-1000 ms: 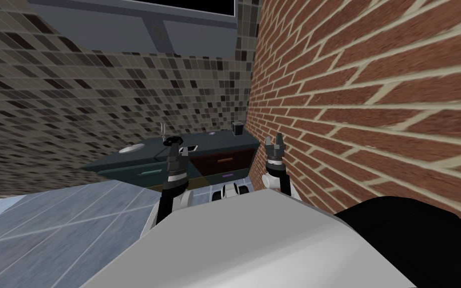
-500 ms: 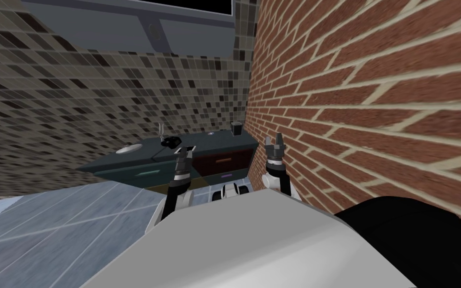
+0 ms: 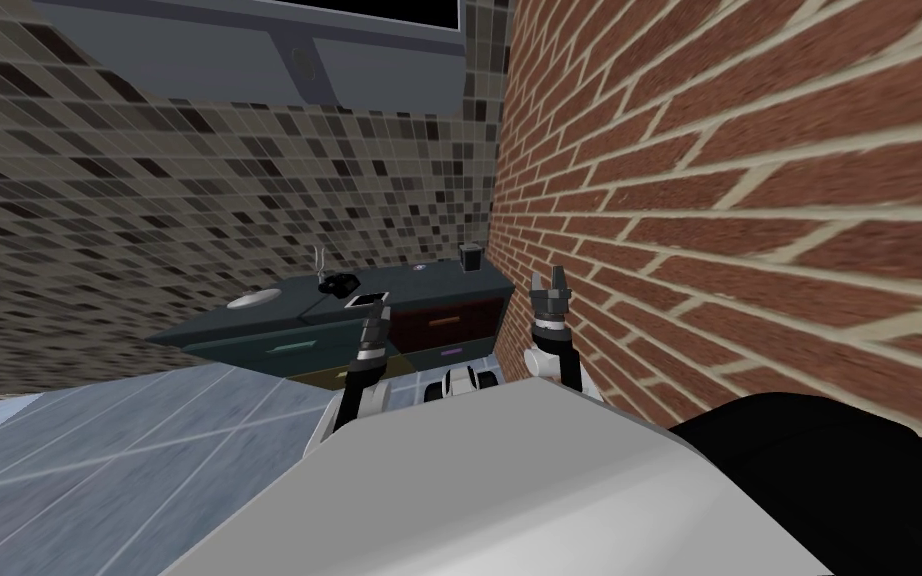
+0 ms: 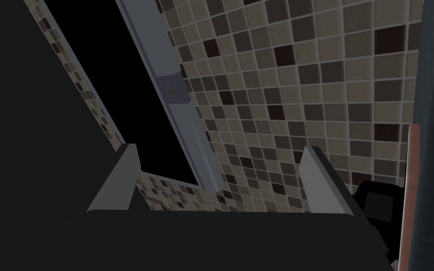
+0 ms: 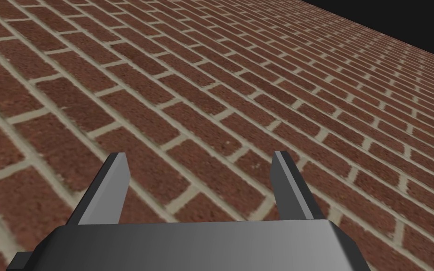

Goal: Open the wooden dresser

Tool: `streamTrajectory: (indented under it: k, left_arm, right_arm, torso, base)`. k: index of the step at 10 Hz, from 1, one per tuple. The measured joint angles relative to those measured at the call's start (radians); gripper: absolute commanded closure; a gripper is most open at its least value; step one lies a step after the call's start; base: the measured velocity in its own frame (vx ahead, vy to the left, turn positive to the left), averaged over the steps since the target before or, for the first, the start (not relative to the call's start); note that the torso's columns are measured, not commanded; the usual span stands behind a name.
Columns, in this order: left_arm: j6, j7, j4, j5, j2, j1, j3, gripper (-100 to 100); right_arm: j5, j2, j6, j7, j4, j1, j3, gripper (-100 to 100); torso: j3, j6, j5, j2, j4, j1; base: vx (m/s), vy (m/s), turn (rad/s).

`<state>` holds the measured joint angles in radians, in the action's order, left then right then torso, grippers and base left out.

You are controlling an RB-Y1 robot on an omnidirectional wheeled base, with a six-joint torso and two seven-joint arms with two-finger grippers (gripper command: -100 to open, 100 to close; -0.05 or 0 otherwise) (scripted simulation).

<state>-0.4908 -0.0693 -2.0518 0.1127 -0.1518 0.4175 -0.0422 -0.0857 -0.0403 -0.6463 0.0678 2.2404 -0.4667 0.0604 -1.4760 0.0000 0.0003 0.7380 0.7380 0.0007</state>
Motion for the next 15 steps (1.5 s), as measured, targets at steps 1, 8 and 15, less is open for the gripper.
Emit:
streamTrajectory:
  k: [1,8,15]
  left_arm:
    - [-0.006,0.000,0.025,0.000,0.001,-0.004,0.001,-100]
    - [-0.024,-0.008,0.189,0.003,0.013,-0.039,-0.001,-100]
    - [-0.048,-0.017,0.353,0.006,0.011,-0.068,-0.003,-100]
  right_arm:
    - [0.000,0.000,0.000,0.000,0.000,0.000,0.000,0]
    - [0.000,0.000,0.000,0.000,0.000,0.000,0.000,0]
    - [0.000,0.000,0.000,0.000,0.000,0.000,0.000,0]
  torso:
    - [0.000,0.000,0.000,0.000,0.000,-0.001]
    - [0.000,0.000,0.000,0.000,0.000,-0.001]
    - [0.000,0.000,0.000,0.000,0.000,-0.001]
  base:
    - [0.001,-0.031,-0.004]
    - [0.001,-0.032,-0.004]
    - [0.001,-0.032,-0.004]
